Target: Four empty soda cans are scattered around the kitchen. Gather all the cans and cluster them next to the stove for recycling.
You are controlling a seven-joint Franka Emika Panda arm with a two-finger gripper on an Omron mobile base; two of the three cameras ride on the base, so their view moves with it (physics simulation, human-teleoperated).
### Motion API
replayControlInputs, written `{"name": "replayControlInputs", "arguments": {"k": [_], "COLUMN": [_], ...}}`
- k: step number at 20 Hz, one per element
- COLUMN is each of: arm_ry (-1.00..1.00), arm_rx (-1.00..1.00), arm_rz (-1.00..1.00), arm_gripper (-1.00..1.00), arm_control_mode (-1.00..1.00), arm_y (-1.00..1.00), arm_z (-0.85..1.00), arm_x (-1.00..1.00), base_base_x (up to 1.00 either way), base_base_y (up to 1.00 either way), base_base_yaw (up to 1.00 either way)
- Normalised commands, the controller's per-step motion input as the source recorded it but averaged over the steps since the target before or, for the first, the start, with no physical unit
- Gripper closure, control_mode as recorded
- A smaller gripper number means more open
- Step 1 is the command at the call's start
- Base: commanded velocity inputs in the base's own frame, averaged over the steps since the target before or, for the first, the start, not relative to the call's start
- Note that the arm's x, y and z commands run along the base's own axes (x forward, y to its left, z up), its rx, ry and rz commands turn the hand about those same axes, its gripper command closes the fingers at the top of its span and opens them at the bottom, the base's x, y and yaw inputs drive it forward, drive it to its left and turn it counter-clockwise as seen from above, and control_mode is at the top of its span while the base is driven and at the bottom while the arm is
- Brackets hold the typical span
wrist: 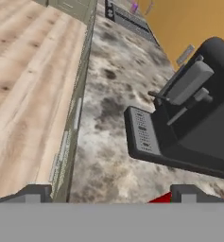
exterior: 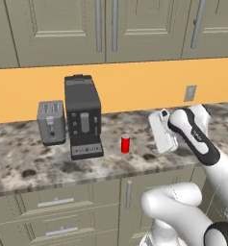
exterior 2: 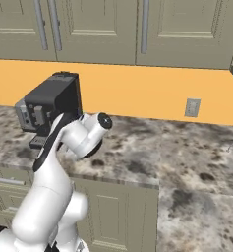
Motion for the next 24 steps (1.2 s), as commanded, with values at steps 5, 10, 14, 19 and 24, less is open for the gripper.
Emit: {"name": "replayControlInputs", "arguments": {"k": [5,10,14,19,24], "arm_ry": [0.2,0.0,0.08,0.17,0.09], "arm_rx": [0.21,0.04,0.01,0.12,0.16], "arm_rz": [0.08,-0.02,-0.06,-0.06,-0.04], "arm_gripper": [-1.0,-1.0,-1.0,-1.0,-1.0], "arm_control_mode": [-1.0,-1.0,-1.0,-1.0,-1.0], "arm_y": [-0.34,0.0,0.07,0.04,0.02], "arm_z": [-0.14,-0.07,-0.13,-0.14,-0.05], "arm_x": [0.03,0.11,0.08,0.04,0.0], "base_base_x": [0.0,0.0,0.0,0.0,0.0], "base_base_y": [0.0,0.0,0.0,0.0,0.0], "base_base_yaw": [0.0,0.0,0.0,0.0,0.0]}}
